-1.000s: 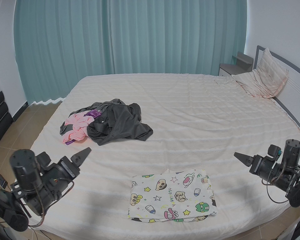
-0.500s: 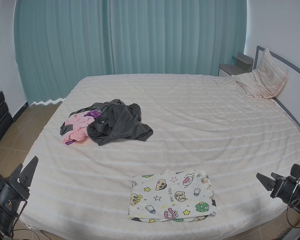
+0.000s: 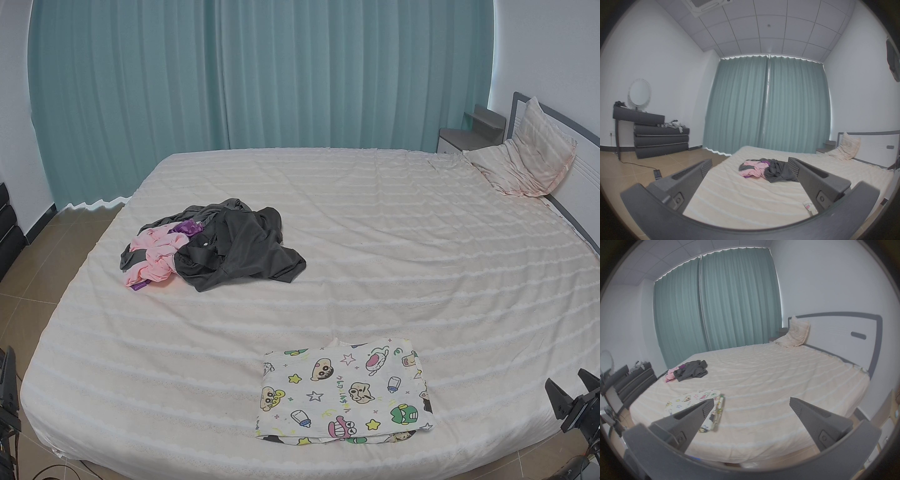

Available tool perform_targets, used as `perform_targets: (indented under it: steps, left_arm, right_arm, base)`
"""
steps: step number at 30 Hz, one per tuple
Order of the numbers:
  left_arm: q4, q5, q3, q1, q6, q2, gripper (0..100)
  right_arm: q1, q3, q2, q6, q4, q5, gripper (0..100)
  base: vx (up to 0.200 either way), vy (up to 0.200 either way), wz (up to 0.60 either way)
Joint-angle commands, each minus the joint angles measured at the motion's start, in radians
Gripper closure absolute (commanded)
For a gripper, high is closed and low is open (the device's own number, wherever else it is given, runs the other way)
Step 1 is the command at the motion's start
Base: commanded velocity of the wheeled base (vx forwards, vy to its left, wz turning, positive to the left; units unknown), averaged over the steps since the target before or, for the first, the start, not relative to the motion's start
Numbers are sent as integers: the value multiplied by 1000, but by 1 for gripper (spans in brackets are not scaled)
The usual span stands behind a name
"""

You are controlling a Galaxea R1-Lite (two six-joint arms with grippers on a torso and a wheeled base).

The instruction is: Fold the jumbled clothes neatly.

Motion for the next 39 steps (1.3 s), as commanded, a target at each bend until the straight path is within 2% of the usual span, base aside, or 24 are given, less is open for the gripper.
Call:
perform_targets:
  steps: [1, 4, 5, 6, 10, 14, 19, 23, 26, 31, 32, 34, 39]
  left_arm:
    - [29, -33, 4, 127, 22, -127, 0]
    - [32, -110, 4, 211, 43, -176, 0]
    - [32, -114, 4, 216, 45, -179, 0]
    - [32, -162, 6, 260, 57, -218, 0]
    - [20, -162, 7, 256, 69, -219, 0]
    - [20, -167, 10, 253, 83, -226, 0]
    - [9, -233, 36, 245, 111, -245, 0]
    - [2, -280, 70, 245, 119, -247, 0]
    - [9, -302, 70, 245, 131, -247, 0]
    - [123, -329, 70, 245, 138, -247, 0]
    - [203, -331, 70, 245, 140, -247, 0]
    - [273, -331, 70, 245, 140, -247, 0]
    - [319, -372, 70, 245, 137, -247, 0]
  right_arm:
    - [-100, 17, -164, -84, 62, -13, 0]
    - [-138, 17, -238, -150, 120, -2, 0]
    - [-140, 17, -244, -155, 124, -1, 0]
    - [-143, 17, -307, -184, 170, 13, 0]
    - [-146, 2, -421, -211, 232, 74, 0]
    - [-140, 5, -479, -224, 216, 110, 0]
    - [-138, 8, -479, -221, 214, 133, 0]
    - [-134, 10, -482, -216, 213, 243, 0]
    - [-134, 11, -482, -228, 202, 282, 0]
    - [-134, 16, -482, -244, 196, 274, 0]
    - [-134, 10, -482, -244, 213, 269, 0]
    - [-134, 6, -482, -242, 226, 262, 0]
    - [-132, 8, -483, -234, 220, 107, 0]
  base:
    - [0, 0, 0]
    - [0, 0, 0]
    - [0, 0, 0]
    - [0, 0, 0]
    - [0, 0, 0]
    - [0, 0, 0]
    - [0, 0, 0]
    - [0, 0, 0]
    - [0, 0, 0]
    - [0, 0, 0]
    - [0, 0, 0]
    - [0, 0, 0]
    - [0, 0, 0]
